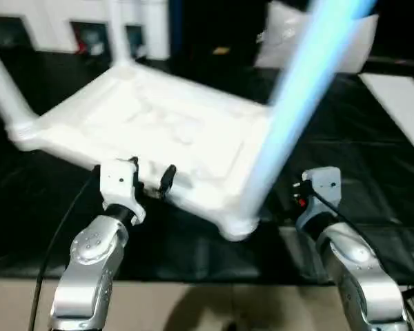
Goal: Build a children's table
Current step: Rotate table base
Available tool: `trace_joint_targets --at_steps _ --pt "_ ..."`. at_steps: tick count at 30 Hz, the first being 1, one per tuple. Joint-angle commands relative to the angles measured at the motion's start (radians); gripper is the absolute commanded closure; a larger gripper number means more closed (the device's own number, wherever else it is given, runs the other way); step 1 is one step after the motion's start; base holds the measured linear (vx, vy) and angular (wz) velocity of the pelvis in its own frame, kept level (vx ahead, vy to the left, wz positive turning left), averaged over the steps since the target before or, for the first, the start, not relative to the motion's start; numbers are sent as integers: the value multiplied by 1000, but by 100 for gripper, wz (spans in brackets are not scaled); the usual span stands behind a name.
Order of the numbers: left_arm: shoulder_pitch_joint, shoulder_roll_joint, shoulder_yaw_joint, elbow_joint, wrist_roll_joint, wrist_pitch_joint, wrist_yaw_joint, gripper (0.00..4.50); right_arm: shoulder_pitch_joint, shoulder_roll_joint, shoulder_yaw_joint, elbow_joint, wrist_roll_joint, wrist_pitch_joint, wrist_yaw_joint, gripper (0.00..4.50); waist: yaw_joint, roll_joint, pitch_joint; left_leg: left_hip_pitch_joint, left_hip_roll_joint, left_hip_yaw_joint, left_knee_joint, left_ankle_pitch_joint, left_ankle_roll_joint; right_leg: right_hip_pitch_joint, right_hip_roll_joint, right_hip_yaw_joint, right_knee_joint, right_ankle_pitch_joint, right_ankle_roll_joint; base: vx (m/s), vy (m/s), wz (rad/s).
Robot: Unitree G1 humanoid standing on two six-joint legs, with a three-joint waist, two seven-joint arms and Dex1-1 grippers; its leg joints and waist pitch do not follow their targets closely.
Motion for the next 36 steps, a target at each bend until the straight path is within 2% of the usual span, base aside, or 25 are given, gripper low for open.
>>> trace_joint_targets --at_steps 1,2,3,4,5,6,7,8,9,10,11,12,13,14,15,16,18,19,20,21,22,25,28,32,36 --pt "-3 15 -1 -9 0 10 -11 6 2 4 -1 -9 -7 -1 -2 0 35 -26 -57 -108 4 -28 38 86 43 188 -149 155 -157 -343 -239 69 -64 -9" --pt "-4 21 -4 -7 -2 13 -19 6 1 3 0 -8 -7 -3 0 0 35 -12 -33 -118 10 -38 35 141 -21 174 -143 126 -167 -302 -264 51 -52 -12" --pt "-6 28 -8 -6 -15 16 -39 6 -1 2 0 -7 -7 -9 3 0 35 3 -20 -112 28 -40 -2 217 -58 148 -134 87 -183 -275 -297 51 -52 -12" --pt "-7 34 -12 -6 -27 19 -58 6 -2 1 0 -6 -7 -16 6 0 29 34 -21 -101 60 -36 -92 287 -65 122 -86 29 -172 -257 -278 0 0 0" --pt "-17 82 -44 3 -27 23 -127 6 -7 -22 6 1 -7 -43 38 0 25 50 -21 -94 73 -31 -133 309 -59 116 -59 2 -167 -224 -247 67 48 -7" --pt "-30 124 -65 17 -32 27 -189 6 -9 -43 11 0 14 -36 82 0 1 79 -44 -97 113 -66 -150 338 -23 101 -1 -14 -93 -15 -182 67 48 -7" --pt "-40 150 -73 29 -42 32 -236 6 -11 -59 16 -2 26 -26 112 0 -3 77 -57 -62 131 -77 -135 389 3 77 -5 -7 -81 88 -166 98 63 -5" --pt "-51 176 -79 40 -55 31 -287 6 -12 -68 14 -2 37 -15 128 0 -5 76 -78 -54 126 -87 -112 591 51 73 -23 3 -61 300 -175 59 51 1" --pt "-67 212 -92 54 -70 32 -358 6 -15 -83 9 -3 57 -5 158 0 4 70 -80 -63 111 -80 -98 743 60 68 -27 12 -59 416 -174 59 51 1" --pt "-86 249 -107 70 -72 26 -421 6 -15 -102 8 -3 71 -12 193 0 10 63 -75 -75 98 -67 -105 690 49 74 -35 17 -67 407 -180 0 0 0" --pt "-112 287 -124 96 -62 12 -480 6 -15 -128 8 -1 77 -18 230 0 12 64 -74 -81 95 -59 -112 619 43 81 -40 20 -72 376 -186 0 0 0" --pt "-129 310 -135 113 -54 2 -513 6 -15 -145 9 0 80 -23 254 0 13 59 -64 -93 100 -48 -128 443 25 90 -54 24 -82 298 -215 0 0 0" --pt "-151 334 -146 134 -52 -6 -557 6 -13 -173 14 0 83 -23 289 0 13 58 -58 -95 103 -46 -138 352 18 93 -59 25 -90 245 -230 -59 13 -2" --pt "-165 349 -151 148 -54 -10 -584 6 -12 -190 18 0 84 -20 311 0 13 66 -51 -95 110 -45 -150 188 -2 96 -65 28 -99 130 -253 -70 1 -2" --pt "-207 379 -171 186 -50 -24 -648 6 -9 -230 17 -2 98 -22 367 0 10 63 -40 -89 114 -43 -162 42 -28 93 -66 31 -116 -9 -259 -70 1 -2" --pt "-238 404 -186 215 -49 -35 -695 6 -8 -260 17 -3 109 -24 407 0 10 59 -36 -83 114 -38 -166 -51 -50 90 -71 37 -126 -124 -257 -78 -12 0" --pt "-311 444 -227 291 -34 -89 -811 6 -5 -328 27 -4 120 -42 500 0 12 60 -34 -80 116 -26 -169 -97 -69 84 -75 41 -140 -245 -237 -71 -21 1" --pt "-311 444 -227 291 -34 -89 -811 33 -5 -328 27 -4 120 -42 500 0 14 56 -32 -79 114 -23 -172 -114 -72 83 -73 41 -146 -298 -219 -62 -18 1" --pt "-355 446 -244 342 -27 -118 -865 33 -8 -359 39 -2 120 -49 540 0 17 60 -38 -74 117 -18 -171 -107 -82 80 -78 43 -146 -329 -206 -51 -10 1" --pt "-387 448 -258 380 -24 -139 -904 47 -11 -380 47 0 120 -53 569 0 17 53 -34 -72 117 -13 -174 -116 -76 73 -75 41 -156 -383 -188 -51 -10 1" --pt "-419 446 -272 420 -20 -159 -941 47 -12 -399 54 0 127 -55 603 0 20 55 -39 -70 121 -8 -173 -103 -78 69 -77 41 -154 -369 -192 0 0 0" --pt "-521 435 -326 560 10 -231 -1051 71 -14 -449 78 -8 153 -46 697 0 21 56 -45 -79 125 -6 -176 -71 -70 74 -75 39 -143 -288 -212 0 0 0" --pt "-583 423 -357 653 39 -291 -1097 103 -24 -465 97 -6 158 -42 737 0 21 56 -56 -87 127 -2 -170 -9 -49 79 -79 37 -130 -146 -247 0 0 0" --pt "-683 387 -396 815 86 -402 -1159 125 -61 -456 136 20 162 -41 774 0 26 58 -67 -89 127 2 -160 81 -14 81 -80 34 -114 11 -288 0 0 0" --pt "-730 371 -424 903 120 -457 -1179 156 -101 -437 159 113 141 -74 798 0 31 55 -69 -93 127 7 -156 90 -2 81 -82 31 -111 55 -321 0 0 0"
